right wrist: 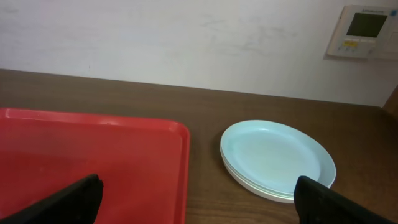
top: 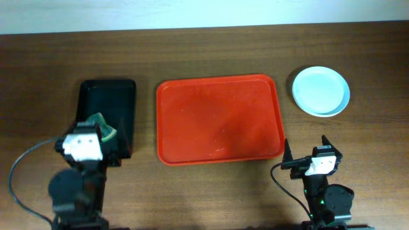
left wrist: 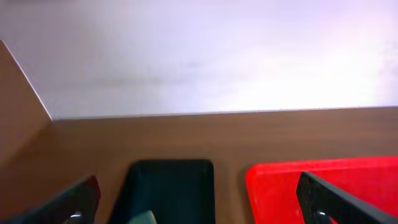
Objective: Clean dirty plates on tray and stack at the side
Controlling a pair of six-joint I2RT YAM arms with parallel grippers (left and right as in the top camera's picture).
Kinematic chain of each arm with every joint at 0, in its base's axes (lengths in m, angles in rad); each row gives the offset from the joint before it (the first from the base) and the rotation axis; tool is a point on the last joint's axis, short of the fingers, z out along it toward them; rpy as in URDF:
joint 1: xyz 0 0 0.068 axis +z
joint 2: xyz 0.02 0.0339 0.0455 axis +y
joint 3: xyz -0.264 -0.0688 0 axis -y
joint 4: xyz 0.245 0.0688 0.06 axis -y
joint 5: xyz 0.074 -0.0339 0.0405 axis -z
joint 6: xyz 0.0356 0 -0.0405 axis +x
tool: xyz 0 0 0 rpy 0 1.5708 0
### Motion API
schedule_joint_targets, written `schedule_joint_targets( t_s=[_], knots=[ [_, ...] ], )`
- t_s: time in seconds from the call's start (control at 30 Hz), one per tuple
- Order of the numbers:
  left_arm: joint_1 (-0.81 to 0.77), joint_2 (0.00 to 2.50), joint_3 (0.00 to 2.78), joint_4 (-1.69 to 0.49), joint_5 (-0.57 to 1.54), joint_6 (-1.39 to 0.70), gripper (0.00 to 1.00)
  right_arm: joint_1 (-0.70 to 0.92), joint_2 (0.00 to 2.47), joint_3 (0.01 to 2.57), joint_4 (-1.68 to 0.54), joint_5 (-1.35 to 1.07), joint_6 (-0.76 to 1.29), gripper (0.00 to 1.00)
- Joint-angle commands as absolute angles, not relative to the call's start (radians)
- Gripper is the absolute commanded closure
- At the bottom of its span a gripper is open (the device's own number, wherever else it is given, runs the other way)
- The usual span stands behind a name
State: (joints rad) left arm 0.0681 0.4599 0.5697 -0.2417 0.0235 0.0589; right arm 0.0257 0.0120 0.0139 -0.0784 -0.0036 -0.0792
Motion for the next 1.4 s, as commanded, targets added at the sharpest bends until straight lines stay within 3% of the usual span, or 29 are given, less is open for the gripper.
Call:
schedule_joint_targets(
  t_s=[0.0, 0.5, 0.77, 1.03, 1.13, 1.37],
  knots=[
    [0.066, 0.408, 0.504, -0.241, 0.050, 0.099, 0.01, 0.019, 0.003, 0.006, -0.082, 0.004, -0.071, 0.02],
    [0.019, 0.005, 0.036, 0.072, 0.038, 0.128, 0.01, 0.019, 0.003, 0.006, -0.081, 0.004, -0.071, 0.02],
    [0.018, 0.005, 0.008, -0.068, -0.179, -0.097, 0.01, 0.019, 0.004, 0.006, -0.082, 0.004, -0.071, 0.01],
    [0.017, 0.005, 0.009, -0.069, -0.155, -0.096, 0.01, 0.019, 0.003, 0.006, -0.081, 0.004, -0.071, 0.01],
    [0.017, 0.005, 0.009, -0.081, -0.081, 0.021, 0.01, 0.019, 0.004, 0.006, -0.081, 0.004, -0.071, 0.02],
    [0.017, 0.005, 0.009, -0.083, -0.075, 0.050, 0.01, 0.019, 0.003, 0.006, -0.082, 0.004, -0.071, 0.01]
  ],
)
